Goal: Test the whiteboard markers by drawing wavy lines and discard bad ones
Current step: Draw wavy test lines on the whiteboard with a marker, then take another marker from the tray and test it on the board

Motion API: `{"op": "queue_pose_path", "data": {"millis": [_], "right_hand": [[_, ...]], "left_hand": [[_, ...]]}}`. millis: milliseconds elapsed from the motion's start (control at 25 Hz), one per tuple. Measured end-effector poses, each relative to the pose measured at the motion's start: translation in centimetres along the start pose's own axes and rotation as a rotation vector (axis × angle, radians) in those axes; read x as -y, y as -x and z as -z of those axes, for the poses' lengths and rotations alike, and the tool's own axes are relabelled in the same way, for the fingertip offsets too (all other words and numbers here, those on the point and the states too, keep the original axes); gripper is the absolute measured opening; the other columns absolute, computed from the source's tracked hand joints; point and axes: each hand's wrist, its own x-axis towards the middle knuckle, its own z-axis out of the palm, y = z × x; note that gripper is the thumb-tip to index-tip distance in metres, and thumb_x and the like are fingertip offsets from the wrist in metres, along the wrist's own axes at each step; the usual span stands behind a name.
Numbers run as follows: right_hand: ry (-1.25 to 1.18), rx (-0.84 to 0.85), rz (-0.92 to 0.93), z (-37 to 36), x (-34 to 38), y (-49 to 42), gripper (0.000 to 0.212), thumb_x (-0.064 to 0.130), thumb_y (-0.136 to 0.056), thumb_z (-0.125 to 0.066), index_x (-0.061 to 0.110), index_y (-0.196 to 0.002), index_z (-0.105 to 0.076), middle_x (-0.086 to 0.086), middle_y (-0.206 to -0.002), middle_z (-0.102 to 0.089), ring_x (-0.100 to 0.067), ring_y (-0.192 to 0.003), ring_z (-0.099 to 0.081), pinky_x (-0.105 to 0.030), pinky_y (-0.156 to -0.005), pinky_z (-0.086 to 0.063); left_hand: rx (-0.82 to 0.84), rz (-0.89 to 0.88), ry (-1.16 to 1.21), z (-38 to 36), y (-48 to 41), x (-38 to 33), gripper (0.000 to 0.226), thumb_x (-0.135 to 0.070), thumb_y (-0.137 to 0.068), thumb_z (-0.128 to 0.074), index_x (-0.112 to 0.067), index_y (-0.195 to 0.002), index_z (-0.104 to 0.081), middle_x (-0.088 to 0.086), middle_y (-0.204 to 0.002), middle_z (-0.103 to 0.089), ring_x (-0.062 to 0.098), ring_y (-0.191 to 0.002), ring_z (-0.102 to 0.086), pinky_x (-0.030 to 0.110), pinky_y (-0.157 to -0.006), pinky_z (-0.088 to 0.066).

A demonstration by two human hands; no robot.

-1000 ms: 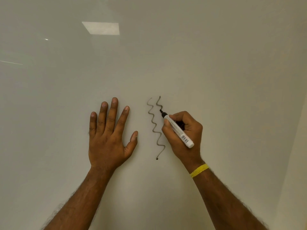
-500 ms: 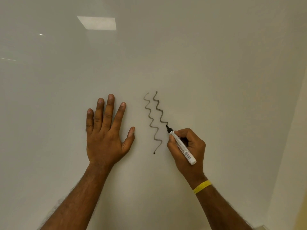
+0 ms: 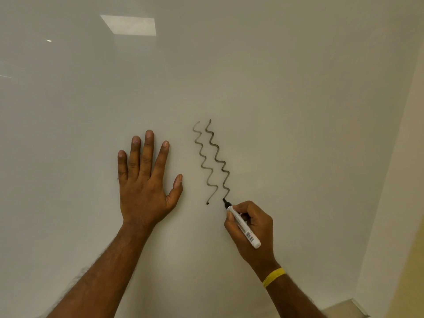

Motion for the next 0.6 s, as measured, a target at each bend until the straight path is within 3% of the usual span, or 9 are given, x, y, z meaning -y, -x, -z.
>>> {"op": "queue_pose_path", "data": {"millis": [120, 280, 440, 600], "right_hand": [[-0.040, 0.015, -0.070, 0.4, 0.6, 0.4, 0.015, 0.033, -0.081, -0.070, 0.019, -0.079, -0.064, 0.005, -0.068, -0.060, -0.019, -0.057, -0.058, -0.037, -0.052, -0.054], [-0.153, -0.018, -0.154, 0.7, 1.5, 1.1, 0.008, 0.015, -0.079, -0.072, 0.015, -0.080, -0.064, 0.000, -0.071, -0.063, -0.020, -0.058, -0.059, -0.025, -0.054, -0.054], [-0.285, -0.025, -0.265, 1.2, 1.7, 2.6, 0.014, 0.001, -0.082, -0.073, 0.012, -0.082, -0.064, -0.001, -0.075, -0.068, -0.015, -0.058, -0.062, -0.026, -0.057, -0.054], [-0.482, 0.010, -0.443, 2.0, 1.3, 5.1, 0.015, 0.014, -0.078, -0.071, 0.003, -0.085, -0.063, -0.007, -0.069, -0.065, -0.013, -0.053, -0.053, -0.024, -0.048, -0.047]], "left_hand": [[0.066, 0.001, -0.011, -0.4, 2.6, -0.9, 0.079, -0.052, -0.090, -0.049, -0.015, -0.155, -0.022, 0.014, -0.163, -0.010, 0.033, -0.151, -0.006, 0.053, -0.121, -0.006], [0.133, 0.033, 0.009, -0.2, 3.9, -1.4, 0.081, -0.052, -0.089, -0.049, -0.015, -0.155, -0.019, 0.013, -0.164, -0.005, 0.033, -0.151, -0.003, 0.054, -0.121, -0.004], [0.136, 0.039, 0.089, 0.5, 5.4, -2.2, 0.080, -0.053, -0.090, -0.046, -0.013, -0.154, -0.021, 0.016, -0.163, -0.006, 0.035, -0.151, -0.004, 0.055, -0.121, -0.003], [0.202, 0.017, 0.187, 0.9, 11.1, -4.2, 0.078, -0.053, -0.090, -0.045, -0.011, -0.153, -0.026, 0.017, -0.162, -0.011, 0.036, -0.150, -0.008, 0.055, -0.121, -0.005]]}}
